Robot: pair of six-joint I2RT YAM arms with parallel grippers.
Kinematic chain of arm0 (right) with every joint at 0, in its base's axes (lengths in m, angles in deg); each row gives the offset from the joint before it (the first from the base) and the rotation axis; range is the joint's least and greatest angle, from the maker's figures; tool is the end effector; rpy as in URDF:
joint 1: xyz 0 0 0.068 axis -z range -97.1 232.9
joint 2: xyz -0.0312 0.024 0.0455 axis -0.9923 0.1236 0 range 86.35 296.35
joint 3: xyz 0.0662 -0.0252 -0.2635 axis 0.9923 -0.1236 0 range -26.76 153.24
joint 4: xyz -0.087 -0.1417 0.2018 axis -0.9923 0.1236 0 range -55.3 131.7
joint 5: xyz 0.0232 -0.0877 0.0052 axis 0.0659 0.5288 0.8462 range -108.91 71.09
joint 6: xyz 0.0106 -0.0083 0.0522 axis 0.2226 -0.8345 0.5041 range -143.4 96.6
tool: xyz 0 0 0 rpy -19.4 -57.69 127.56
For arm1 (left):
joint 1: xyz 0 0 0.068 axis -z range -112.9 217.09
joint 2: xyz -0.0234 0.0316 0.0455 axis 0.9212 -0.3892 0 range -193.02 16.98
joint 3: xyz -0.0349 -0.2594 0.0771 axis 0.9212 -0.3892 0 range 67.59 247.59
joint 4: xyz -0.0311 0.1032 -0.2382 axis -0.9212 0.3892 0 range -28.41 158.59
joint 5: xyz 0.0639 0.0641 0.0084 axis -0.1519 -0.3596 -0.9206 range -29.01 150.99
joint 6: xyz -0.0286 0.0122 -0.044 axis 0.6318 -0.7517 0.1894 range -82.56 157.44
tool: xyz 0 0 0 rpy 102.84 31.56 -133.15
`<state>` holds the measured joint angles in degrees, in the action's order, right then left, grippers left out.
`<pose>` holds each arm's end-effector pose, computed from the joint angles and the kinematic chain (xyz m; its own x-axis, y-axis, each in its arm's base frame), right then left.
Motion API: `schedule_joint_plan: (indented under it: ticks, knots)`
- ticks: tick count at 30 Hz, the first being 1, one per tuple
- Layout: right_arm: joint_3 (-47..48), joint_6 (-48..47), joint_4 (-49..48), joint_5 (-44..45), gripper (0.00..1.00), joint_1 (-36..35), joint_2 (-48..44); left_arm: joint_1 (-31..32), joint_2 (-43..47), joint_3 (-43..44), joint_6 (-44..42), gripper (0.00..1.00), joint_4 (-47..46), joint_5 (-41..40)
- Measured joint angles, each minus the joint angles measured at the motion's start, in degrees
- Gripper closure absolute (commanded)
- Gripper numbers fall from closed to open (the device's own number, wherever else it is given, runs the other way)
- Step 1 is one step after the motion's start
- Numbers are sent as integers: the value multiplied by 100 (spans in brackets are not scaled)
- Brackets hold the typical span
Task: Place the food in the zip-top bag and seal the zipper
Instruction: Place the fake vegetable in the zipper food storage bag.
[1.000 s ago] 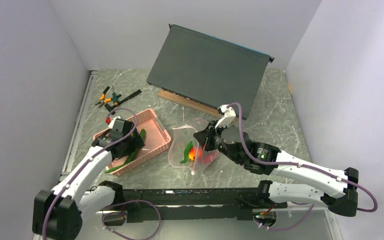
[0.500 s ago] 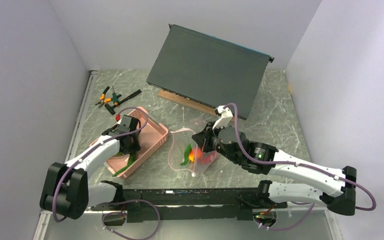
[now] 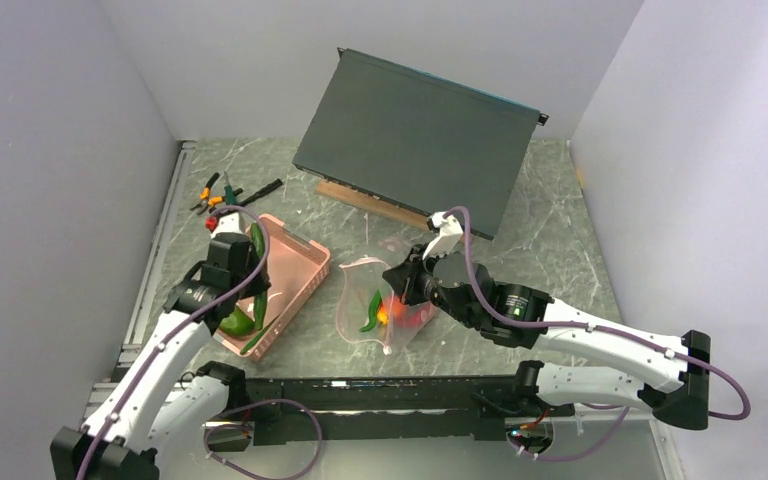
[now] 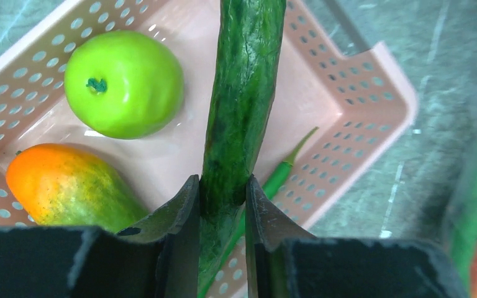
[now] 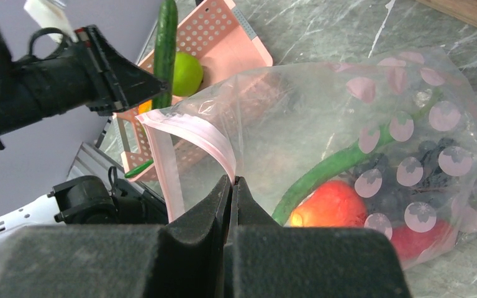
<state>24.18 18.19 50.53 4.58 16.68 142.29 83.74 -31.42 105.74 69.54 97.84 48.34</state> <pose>0.1021 0.1966 0.3327 -0.5647 0.2282 -0.7931 -0.4201 0.7477 0.5143 0.1663 -0.0417 0.2476 -0.6605 -0.3437 -0.6675 -0.2549 0.9389 -0.2312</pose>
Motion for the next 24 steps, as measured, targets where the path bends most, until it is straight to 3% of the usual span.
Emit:
schedule_joint_plan:
  ticks: [10,16,20,24]
  knots:
    - [2,7,-7,-9,100,0,50,4,1320,649,-101,91,402,551]
    - [2,4,-28,-70,100,0,129,4,2111,905,-94,95,339,1364]
    - [2,28,-81,-153,100,0,149,7,2905,634,35,94,-557,2264]
    - [46,212,-94,-280,100,0,184,11,3639,-127,317,92,-2317,3075]
